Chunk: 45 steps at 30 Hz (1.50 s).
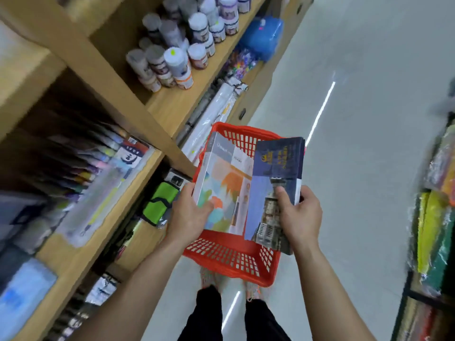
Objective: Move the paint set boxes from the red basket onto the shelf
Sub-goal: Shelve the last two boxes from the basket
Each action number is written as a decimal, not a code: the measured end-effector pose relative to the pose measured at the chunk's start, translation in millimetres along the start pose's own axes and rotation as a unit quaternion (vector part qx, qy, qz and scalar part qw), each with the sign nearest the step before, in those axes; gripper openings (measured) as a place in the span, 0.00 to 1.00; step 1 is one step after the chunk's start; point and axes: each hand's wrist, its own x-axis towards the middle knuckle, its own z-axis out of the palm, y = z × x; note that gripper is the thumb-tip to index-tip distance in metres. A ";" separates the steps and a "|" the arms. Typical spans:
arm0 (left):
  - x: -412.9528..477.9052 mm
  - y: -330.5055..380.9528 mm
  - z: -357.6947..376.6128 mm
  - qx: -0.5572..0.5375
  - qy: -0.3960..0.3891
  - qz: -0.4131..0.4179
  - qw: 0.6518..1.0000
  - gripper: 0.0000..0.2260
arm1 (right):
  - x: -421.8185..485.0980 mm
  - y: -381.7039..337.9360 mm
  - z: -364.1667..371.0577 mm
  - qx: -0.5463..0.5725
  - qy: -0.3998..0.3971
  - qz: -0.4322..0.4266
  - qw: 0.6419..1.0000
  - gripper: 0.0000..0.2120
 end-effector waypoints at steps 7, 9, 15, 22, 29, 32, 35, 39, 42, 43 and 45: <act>-126.3 49.6 -120.2 -0.080 0.123 0.017 0.989 0.15 | -62.3 -105.6 -24.9 0.046 -0.092 -0.099 0.990 0.07; -162.7 56.5 -152.1 -0.077 0.173 0.033 0.981 0.14 | -82.6 -132.0 -23.7 0.061 -0.133 -0.133 0.980 0.07; -271.4 53.5 -240.2 -0.089 0.319 0.042 0.943 0.14 | -147.4 -193.5 -13.5 0.098 -0.219 -0.241 0.940 0.11; -369.9 -20.2 -310.8 -0.169 0.481 -0.010 0.861 0.13 | -245.3 -229.4 25.1 0.093 -0.314 -0.315 0.891 0.14; -447.4 -109.0 -364.3 -0.241 0.560 -0.023 0.792 0.10 | -350.0 -246.8 78.1 0.081 -0.369 -0.380 0.845 0.08; -465.8 -141.9 -387.2 -0.275 0.557 -0.028 0.784 0.06 | -390.6 -253.6 97.2 0.070 -0.386 -0.396 0.830 0.07; -460.7 -167.5 -412.5 -0.315 0.536 -0.028 0.783 0.05 | -423.1 -256.3 115.1 0.067 -0.394 -0.407 0.821 0.12; -425.8 -198.4 -447.4 -0.338 0.507 -0.074 0.790 0.04 | -455.9 -253.5 134.3 0.039 -0.393 -0.415 0.820 0.15; -397.1 -214.8 -465.7 -0.327 0.478 -0.110 0.808 0.13 | -469.1 -249.6 142.6 0.027 -0.384 -0.426 0.819 0.17; -388.2 -217.6 -469.8 -0.310 0.464 -0.110 0.822 0.18 | -472.1 -249.4 144.0 0.024 -0.381 -0.432 0.817 0.17; -373.3 -220.9 -477.2 -0.256 0.438 -0.116 0.854 0.28 | -475.1 -250.3 146.9 0.018 -0.380 -0.437 0.815 0.17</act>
